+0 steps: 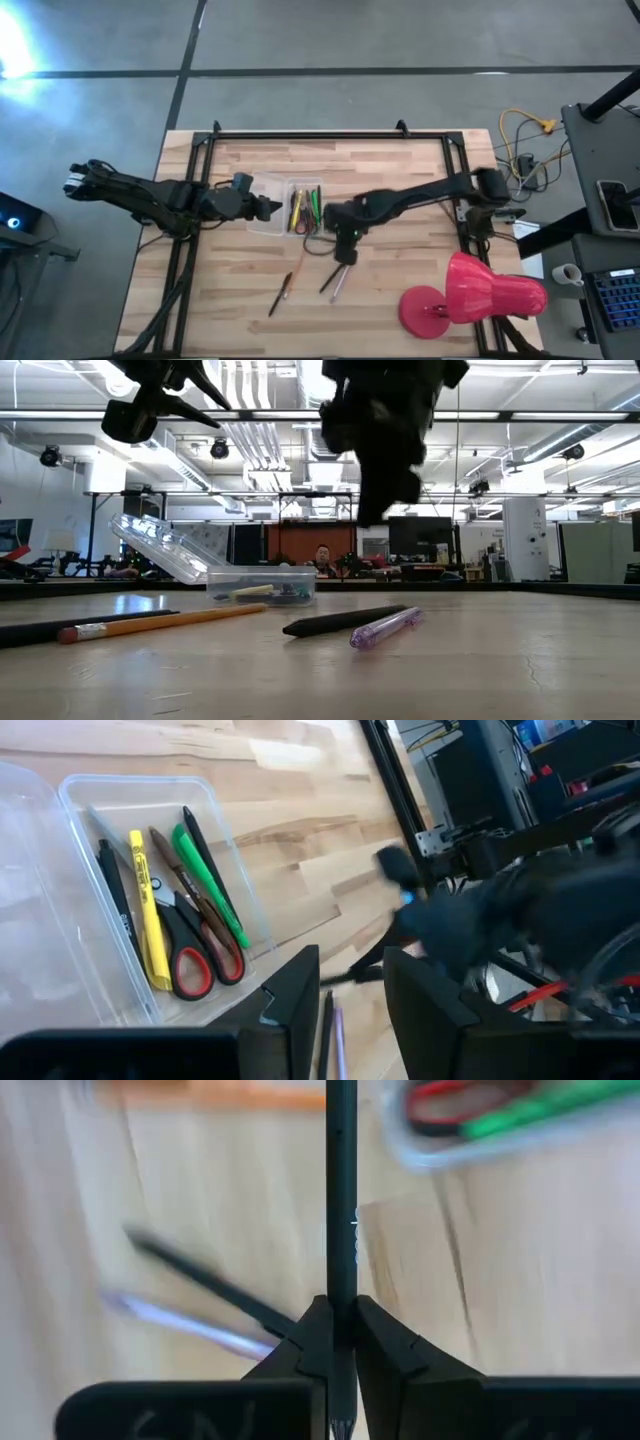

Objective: Pick & place school supplies into a supply box
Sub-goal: Put the black pen into the transparent supply box

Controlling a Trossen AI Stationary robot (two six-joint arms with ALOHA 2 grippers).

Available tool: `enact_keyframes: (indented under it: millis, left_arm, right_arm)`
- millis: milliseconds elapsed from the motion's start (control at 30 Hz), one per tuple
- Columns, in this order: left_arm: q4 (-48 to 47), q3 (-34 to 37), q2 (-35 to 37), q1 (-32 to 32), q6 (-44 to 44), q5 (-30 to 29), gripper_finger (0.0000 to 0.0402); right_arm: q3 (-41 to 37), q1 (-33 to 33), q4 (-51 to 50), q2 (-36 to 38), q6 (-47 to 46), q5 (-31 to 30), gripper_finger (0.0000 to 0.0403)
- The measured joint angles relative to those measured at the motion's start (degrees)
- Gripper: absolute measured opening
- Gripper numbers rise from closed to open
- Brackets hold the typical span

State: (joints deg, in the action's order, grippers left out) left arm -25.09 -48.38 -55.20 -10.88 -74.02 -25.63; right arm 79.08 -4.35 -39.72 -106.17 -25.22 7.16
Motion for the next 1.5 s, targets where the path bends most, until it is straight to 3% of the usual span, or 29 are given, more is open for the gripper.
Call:
enact_keyframes:
  millis: [67, 167, 333, 633, 800, 867, 933, 1000, 1100, 1200, 1333, 1433, 1500]
  left_arm:
    - [0.0, 0.0, 0.0, 0.0, 0.0, 0.0, 0.0098]
    - [-0.1, 0.0, 0.0, 0.0, 0.0, 0.0, 0.0098]
    - [0.0, 0.0, 0.1, 0.0, 0.0, 0.0, 0.0098]
    - [0.1, 0.0, 0.2, -0.1, 0.9, 1.2, 0.0098]
    - [0.1, 0.0, 0.2, -0.1, 1.0, 2.0, 0.0098]
    - [0.0, 0.0, 0.2, -0.1, 1.0, 2.2, 0.0098]
    - [0.0, 0.0, 0.2, -0.1, 1.0, 2.3, 0.0098]
    - [0.0, 0.0, 0.2, -0.1, 1.1, 2.8, 0.0098]
    - [0.0, 0.4, 0.2, -0.1, 1.1, 3.1, 0.0098]
    - [0.0, 0.9, 0.2, 0.0, 1.1, 3.1, 0.0098]
    - [0.7, 2.0, 0.1, 0.2, 0.1, 0.6, 0.0098]
    - [2.3, 1.9, -1.4, -0.4, 0.7, 6.1, 0.0097]
    - [2.2, 1.2, -3.9, -4.2, -0.2, 8.1, 0.0097]
  right_arm:
    - [-2.1, 0.0, 4.3, 3.7, -10.6, -2.0, 0.0015]
    - [-6.4, -0.2, 19.6, 8.0, -24.7, -7.2, 0.0015]
    - [-11.7, 4.0, 36.2, 5.4, -43.6, -11.4, 0.0015]
    - [-10.3, 8.1, 42.2, -5.2, -55.9, -6.0, 0.008]
    - [-8.6, 7.3, 41.4, -3.5, -44.2, -6.0, 0.0123]
    - [-8.5, 6.8, 40.7, -2.4, -31.8, -5.2, 0.0136]
    - [-8.5, 6.1, 37.8, 0.1, -15.8, -0.7, 0.0146]
    - [-8.4, 4.8, 30.7, 3.2, -1.1, 4.7, 0.0151]
    - [-8.4, 2.0, 15.0, 6.7, 12.1, 6.3, 0.0151]
    - [-8.4, 0.2, 3.5, 8.9, 15.5, 5.0, 0.0147]
    - [-8.4, -0.7, -2.4, 10.9, 12.4, 4.3, 0.0141]
    - [-8.6, -1.7, -5.1, 11.1, 7.8, 5.0, 0.0137]
    - [-8.6, -2.2, -7.0, 11.3, 7.0, 4.9, 0.0136]
